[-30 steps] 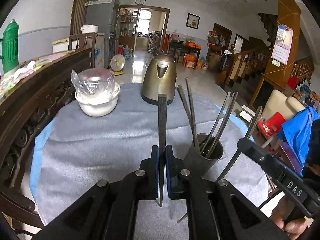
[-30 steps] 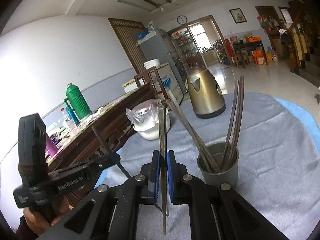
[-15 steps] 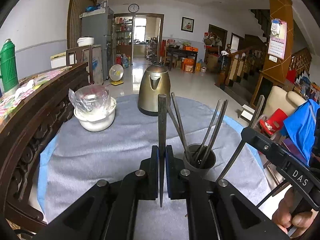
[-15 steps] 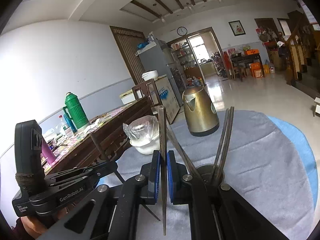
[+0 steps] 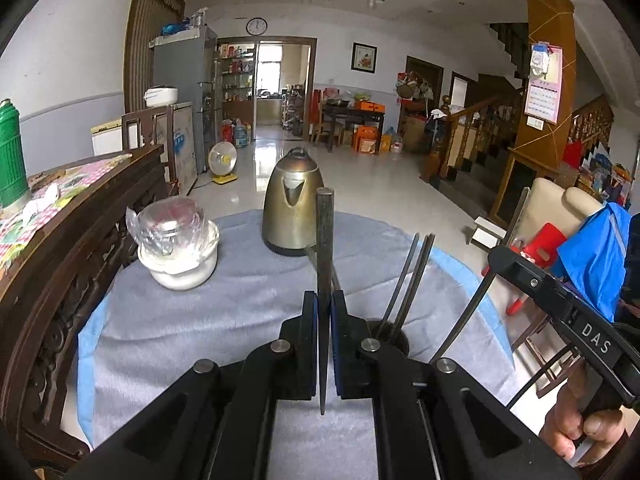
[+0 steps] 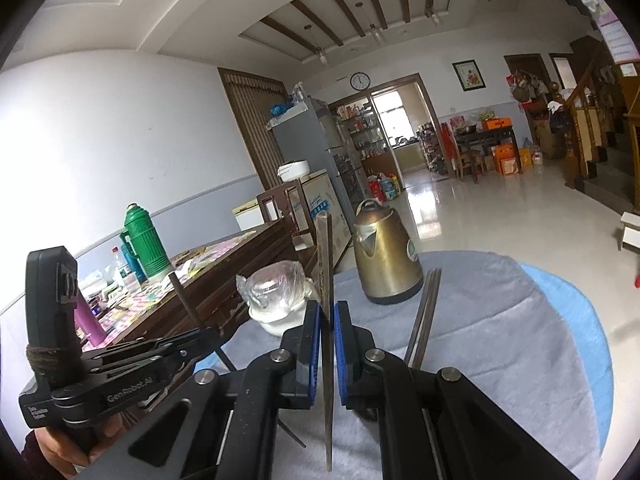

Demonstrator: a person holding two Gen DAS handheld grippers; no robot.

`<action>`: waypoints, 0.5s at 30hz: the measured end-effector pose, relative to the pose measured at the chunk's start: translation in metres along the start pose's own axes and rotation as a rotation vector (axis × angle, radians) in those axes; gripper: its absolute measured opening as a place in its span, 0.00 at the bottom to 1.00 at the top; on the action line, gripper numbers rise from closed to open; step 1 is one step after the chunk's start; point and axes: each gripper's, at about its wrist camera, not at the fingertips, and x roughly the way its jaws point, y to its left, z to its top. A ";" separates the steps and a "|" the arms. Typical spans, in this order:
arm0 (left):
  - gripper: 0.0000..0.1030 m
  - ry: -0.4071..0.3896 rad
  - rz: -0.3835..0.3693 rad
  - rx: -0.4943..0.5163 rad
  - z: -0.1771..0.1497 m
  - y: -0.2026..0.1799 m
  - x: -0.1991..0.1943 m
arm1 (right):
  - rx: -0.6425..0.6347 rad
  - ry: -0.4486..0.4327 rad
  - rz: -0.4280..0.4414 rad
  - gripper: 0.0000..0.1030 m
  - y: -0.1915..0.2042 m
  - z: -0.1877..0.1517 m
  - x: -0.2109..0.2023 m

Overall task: Organize utensils
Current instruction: 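Lower the upright chopsticks into the grey cup with both tools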

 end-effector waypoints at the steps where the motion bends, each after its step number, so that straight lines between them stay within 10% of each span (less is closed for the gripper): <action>1: 0.06 -0.004 -0.001 0.003 0.003 -0.001 0.000 | -0.001 -0.006 -0.004 0.07 -0.002 0.003 -0.001; 15: 0.06 -0.089 -0.036 0.032 0.047 -0.029 -0.007 | -0.029 -0.096 -0.080 0.07 -0.009 0.038 0.004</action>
